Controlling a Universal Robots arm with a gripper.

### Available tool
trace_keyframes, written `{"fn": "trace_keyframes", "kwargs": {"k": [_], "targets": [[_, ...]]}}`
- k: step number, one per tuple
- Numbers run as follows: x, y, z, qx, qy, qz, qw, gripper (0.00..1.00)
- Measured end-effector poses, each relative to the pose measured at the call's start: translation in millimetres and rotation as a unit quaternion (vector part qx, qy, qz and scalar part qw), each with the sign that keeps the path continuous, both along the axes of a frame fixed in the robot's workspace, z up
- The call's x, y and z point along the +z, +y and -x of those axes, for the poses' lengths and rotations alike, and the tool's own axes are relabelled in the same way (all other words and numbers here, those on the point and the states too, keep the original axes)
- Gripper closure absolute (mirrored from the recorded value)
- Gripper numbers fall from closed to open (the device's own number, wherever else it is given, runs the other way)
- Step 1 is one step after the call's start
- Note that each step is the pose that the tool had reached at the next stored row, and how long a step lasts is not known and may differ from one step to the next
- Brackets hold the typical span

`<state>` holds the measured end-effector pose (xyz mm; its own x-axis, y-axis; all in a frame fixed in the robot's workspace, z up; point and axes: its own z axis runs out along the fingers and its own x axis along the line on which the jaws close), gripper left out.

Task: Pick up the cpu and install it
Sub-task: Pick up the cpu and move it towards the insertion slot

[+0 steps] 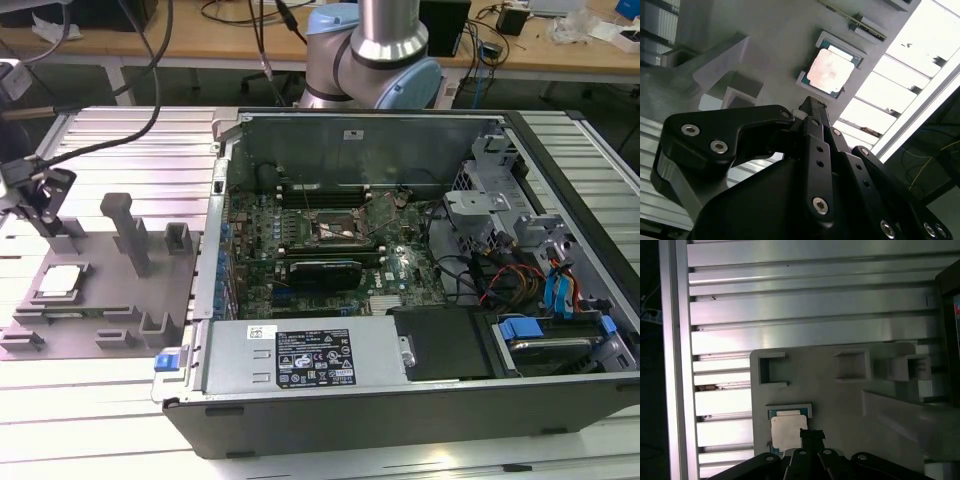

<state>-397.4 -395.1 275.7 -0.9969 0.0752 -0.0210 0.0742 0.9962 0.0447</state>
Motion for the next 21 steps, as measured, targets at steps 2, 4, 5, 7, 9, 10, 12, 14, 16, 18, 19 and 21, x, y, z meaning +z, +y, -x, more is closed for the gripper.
{"fn": "trace_keyframes", "kwargs": {"k": [2,4,5,7,9,10,12,14,16,18,19,21], "targets": [[-2.9,-0.5,1.4,0.000,0.0007,0.0001,1.0000,0.89],[-6.5,-1.1,3.0,0.000,0.0010,0.0001,1.0000,0.89],[-7.9,-1.3,3.4,0.000,0.0012,0.0000,1.0000,0.89],[-11.5,-1.9,5.0,0.000,0.0020,0.0001,1.0000,0.89],[-15.1,-2.9,6.4,0.000,0.0026,0.0000,1.0000,0.89],[-16.1,-3.3,6.8,0.000,0.0029,0.0001,1.0000,0.89],[-17.9,-3.8,7.5,0.000,0.0033,0.0001,1.0000,0.89],[-20.0,-4.5,8.1,0.000,0.0037,0.0001,1.0000,0.89],[-22.3,-5.3,8.9,0.000,0.0039,0.0001,1.0000,0.89],[-25.4,-6.3,10.1,0.000,0.0043,0.0001,1.0000,0.89],[-27.1,-6.7,10.7,0.000,0.0045,0.0001,1.0000,0.89],[-29.7,-7.9,11.4,0.000,0.0049,0.0000,1.0000,0.89]]}}
